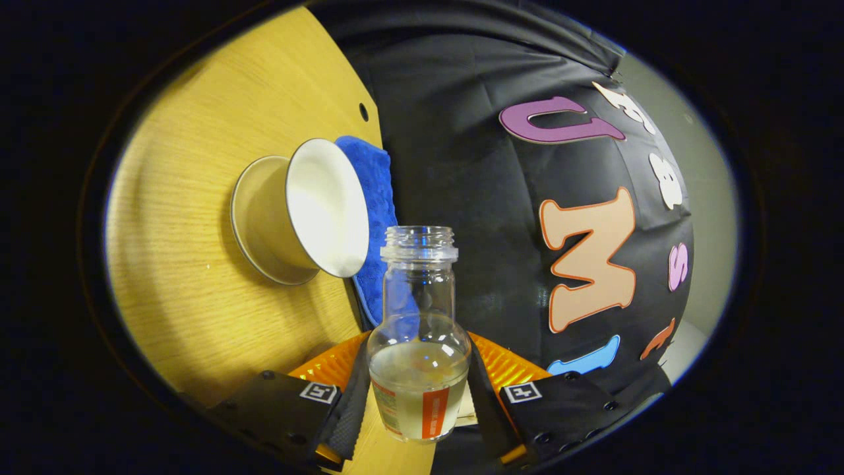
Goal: Open the teacup lid with one hand, grasp the water bottle and pour water into the teacup with the other hand; after pouring, place the water bottle on the coaster and then close the teacup lid.
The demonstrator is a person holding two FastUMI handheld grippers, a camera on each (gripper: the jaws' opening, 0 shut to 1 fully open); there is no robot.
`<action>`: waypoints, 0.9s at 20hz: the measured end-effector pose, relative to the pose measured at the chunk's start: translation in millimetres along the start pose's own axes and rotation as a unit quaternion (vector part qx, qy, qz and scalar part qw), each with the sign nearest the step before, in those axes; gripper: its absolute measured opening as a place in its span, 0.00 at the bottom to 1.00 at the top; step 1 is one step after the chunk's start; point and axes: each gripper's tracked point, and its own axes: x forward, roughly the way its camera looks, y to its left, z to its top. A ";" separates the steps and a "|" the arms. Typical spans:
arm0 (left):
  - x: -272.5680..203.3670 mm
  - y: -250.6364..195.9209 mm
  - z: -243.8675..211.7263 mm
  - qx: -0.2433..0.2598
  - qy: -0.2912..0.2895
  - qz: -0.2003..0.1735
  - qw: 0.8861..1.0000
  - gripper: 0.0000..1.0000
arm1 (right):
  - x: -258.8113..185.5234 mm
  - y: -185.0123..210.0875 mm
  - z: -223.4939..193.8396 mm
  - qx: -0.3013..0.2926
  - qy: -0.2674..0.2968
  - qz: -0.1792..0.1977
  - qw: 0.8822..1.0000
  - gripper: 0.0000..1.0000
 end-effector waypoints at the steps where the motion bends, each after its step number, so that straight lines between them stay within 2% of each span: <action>1: 1.2 1.3 -0.3 0.000 0.001 0.000 1.000 0.23 | -2.0 0.6 0.6 -0.011 -0.001 0.000 1.000 0.76; 10: 0.4 3.2 -0.8 0.000 0.000 0.003 1.000 0.23 | -10.3 5.3 7.2 -0.116 -0.016 -0.004 0.993 0.75; 18: 0.0 6.8 -0.3 0.000 -0.001 0.011 1.000 0.23 | -10.9 0.5 15.4 -0.199 -0.036 -0.010 0.979 0.77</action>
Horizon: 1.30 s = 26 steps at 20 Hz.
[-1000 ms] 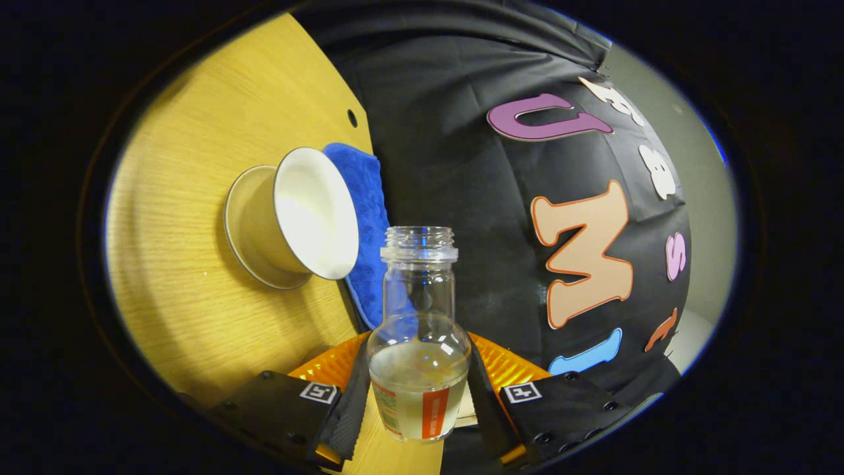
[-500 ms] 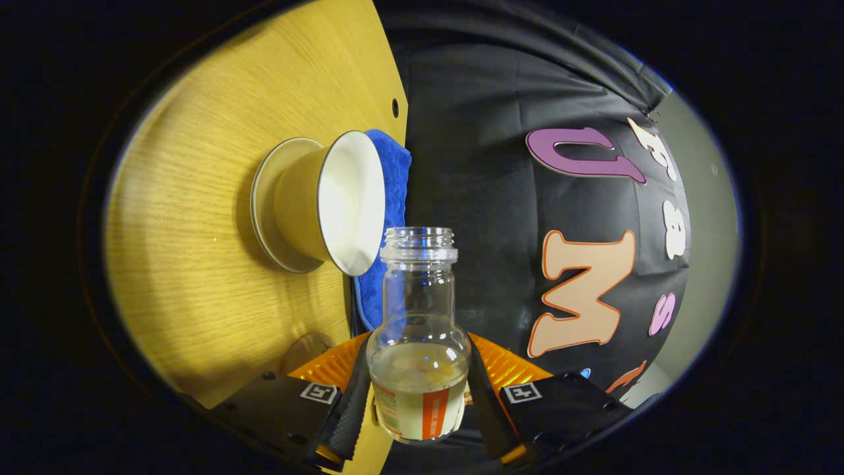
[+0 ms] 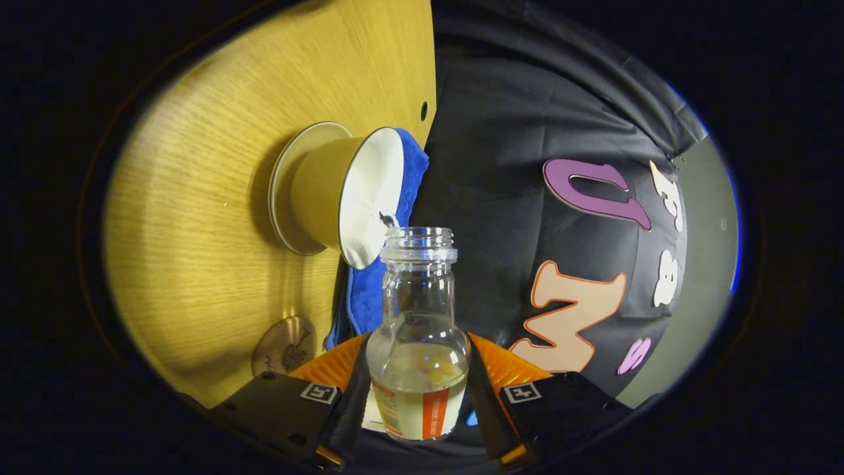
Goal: Open the teacup lid with one hand, grasp the water bottle and pour water into the teacup with the other hand; after pouring, place the water bottle on the coaster and then close the teacup lid.
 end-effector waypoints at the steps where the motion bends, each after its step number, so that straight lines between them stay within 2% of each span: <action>1: -0.4 0.3 -0.4 0.000 0.000 0.001 1.000 0.23 | 0.3 -1.3 -0.2 -0.008 -0.001 -0.001 1.000 0.77; 14: -0.4 0.9 0.4 0.000 0.000 0.001 1.000 0.23 | 7.1 -24.8 5.9 -0.101 -0.008 -0.010 0.995 0.76; 26: -0.4 0.9 -0.1 0.000 0.000 0.000 1.000 0.23 | 5.2 -30.7 8.9 -0.153 -0.013 -0.019 0.988 0.74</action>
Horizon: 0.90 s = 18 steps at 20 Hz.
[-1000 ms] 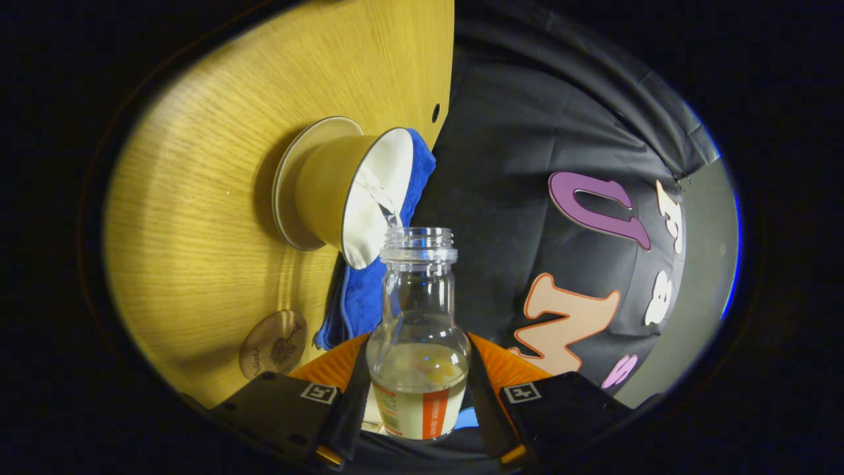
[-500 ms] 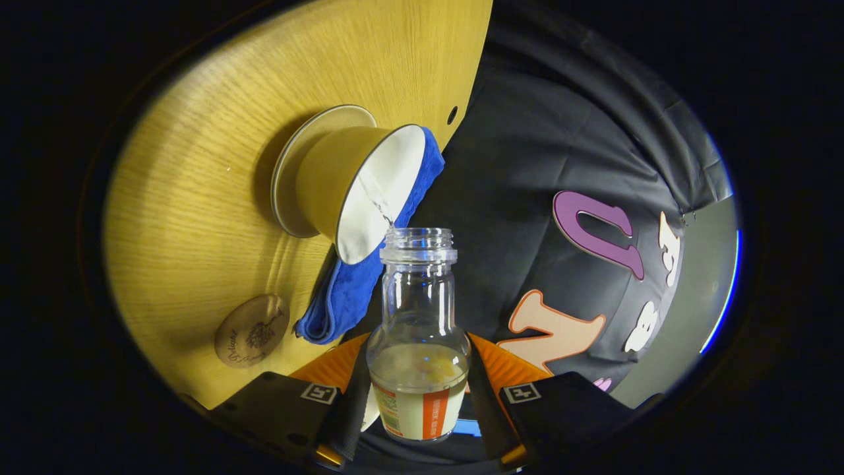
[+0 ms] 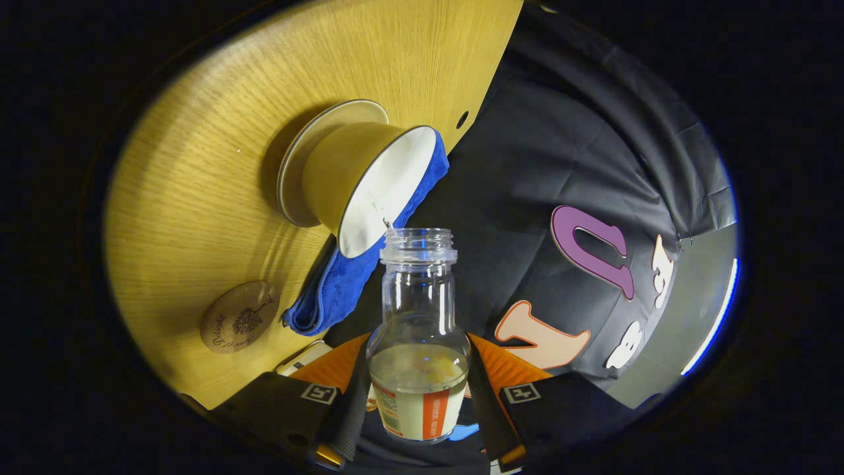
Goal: Open the teacup lid with one hand, grasp the water bottle and pour water into the teacup with the other hand; after pouring, place the water bottle on the coaster and then close the teacup lid.
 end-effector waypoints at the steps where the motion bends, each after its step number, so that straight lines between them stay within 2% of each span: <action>1: 1.0 0.3 -0.9 0.000 0.000 0.000 1.000 0.23 | -0.9 1.2 1.0 0.000 0.000 0.000 1.000 0.74; 14: 0.7 1.5 0.2 0.000 -0.001 0.002 1.000 0.23 | 0.5 3.9 5.9 -0.011 -0.003 0.002 1.000 0.75; 16: 0.7 1.4 0.2 0.000 -0.001 0.002 1.000 0.23 | 1.5 4.5 3.9 0.004 -0.003 0.006 1.000 0.75; 18: 0.9 1.4 -0.2 0.000 -0.001 0.002 1.000 0.23 | 1.7 7.9 3.9 0.052 -0.010 0.021 0.998 0.74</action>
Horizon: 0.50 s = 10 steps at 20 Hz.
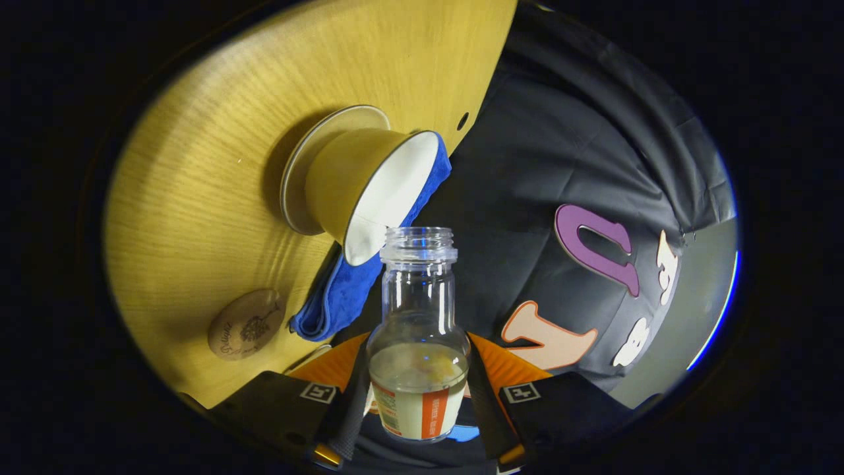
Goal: Open the teacup lid with one hand, grasp the water bottle and pour water into the teacup with the other hand; after pouring, place the water bottle on the coaster and then close the teacup lid.
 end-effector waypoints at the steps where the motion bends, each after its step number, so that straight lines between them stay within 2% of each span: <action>1: -0.8 0.2 0.3 0.000 0.000 0.000 1.000 0.23 | -0.5 1.7 1.1 0.042 -0.005 0.011 0.999 0.76; 3: -0.3 0.3 0.1 0.000 0.000 0.000 1.000 0.23 | -3.0 0.3 4.1 0.139 -0.017 0.031 0.990 0.78; 5: -0.4 0.4 0.2 0.000 0.000 0.001 1.000 0.23 | -9.8 -7.9 13.5 0.234 -0.039 0.041 0.971 0.79; 7: -1.2 1.1 -0.3 0.000 0.000 0.002 1.000 0.23 | -11.9 -12.6 15.4 0.335 -0.053 0.051 0.939 0.76; 9: -0.2 1.1 -0.9 0.000 0.000 0.003 1.000 0.23 | -10.2 -7.7 8.6 0.427 -0.046 0.060 0.901 0.79; 10: -0.6 1.2 0.3 0.000 0.000 0.003 1.000 0.23 | -8.6 -3.6 0.1 0.473 -0.042 0.064 0.878 0.76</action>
